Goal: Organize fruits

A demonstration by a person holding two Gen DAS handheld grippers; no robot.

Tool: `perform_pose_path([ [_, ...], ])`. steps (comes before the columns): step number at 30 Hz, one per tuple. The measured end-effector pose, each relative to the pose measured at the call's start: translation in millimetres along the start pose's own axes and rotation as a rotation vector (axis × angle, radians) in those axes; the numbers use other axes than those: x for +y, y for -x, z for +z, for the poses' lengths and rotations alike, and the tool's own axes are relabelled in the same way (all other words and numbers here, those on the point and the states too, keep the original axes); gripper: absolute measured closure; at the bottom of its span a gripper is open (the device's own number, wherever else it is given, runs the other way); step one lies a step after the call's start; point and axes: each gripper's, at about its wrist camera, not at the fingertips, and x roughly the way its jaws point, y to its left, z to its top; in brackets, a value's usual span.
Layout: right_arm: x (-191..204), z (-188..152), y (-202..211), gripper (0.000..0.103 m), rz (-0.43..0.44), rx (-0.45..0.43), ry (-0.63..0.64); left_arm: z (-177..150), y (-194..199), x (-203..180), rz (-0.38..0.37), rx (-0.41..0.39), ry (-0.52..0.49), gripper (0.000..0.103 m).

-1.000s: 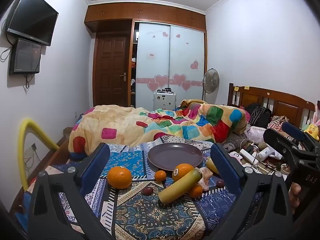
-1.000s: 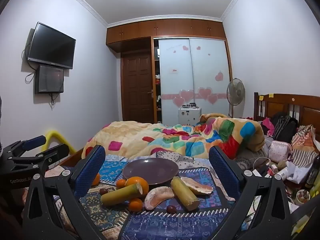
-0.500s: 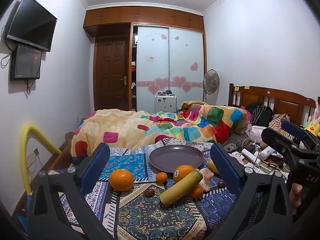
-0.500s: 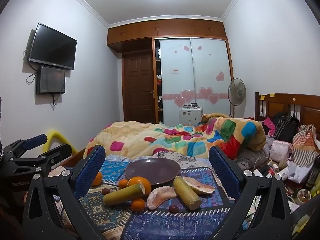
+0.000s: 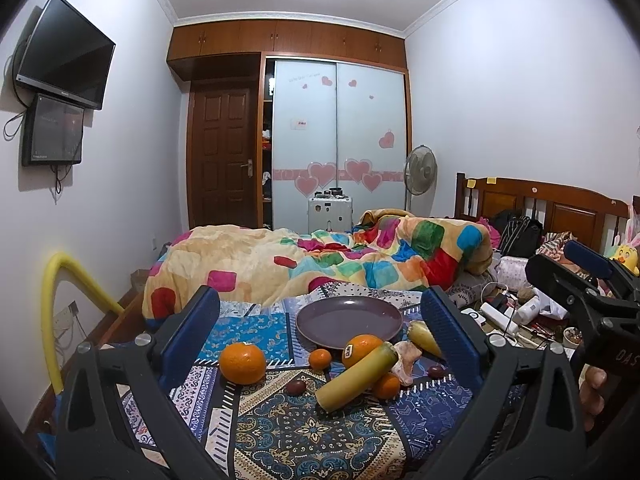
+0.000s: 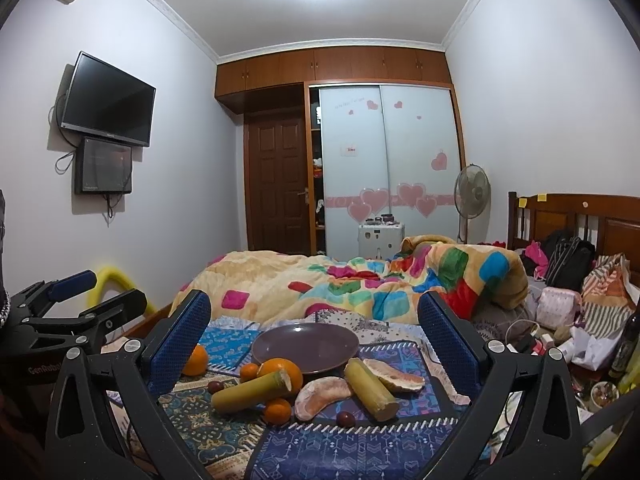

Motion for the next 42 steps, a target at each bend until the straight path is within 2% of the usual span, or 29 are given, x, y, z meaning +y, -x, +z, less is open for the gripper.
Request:
perform_pose_path([
  [42, 4.7, 1.1, 8.1, 0.0, 0.007, -0.02, 0.003, 1.3, 6.3, 0.0, -0.016, -0.016, 0.009, 0.001],
])
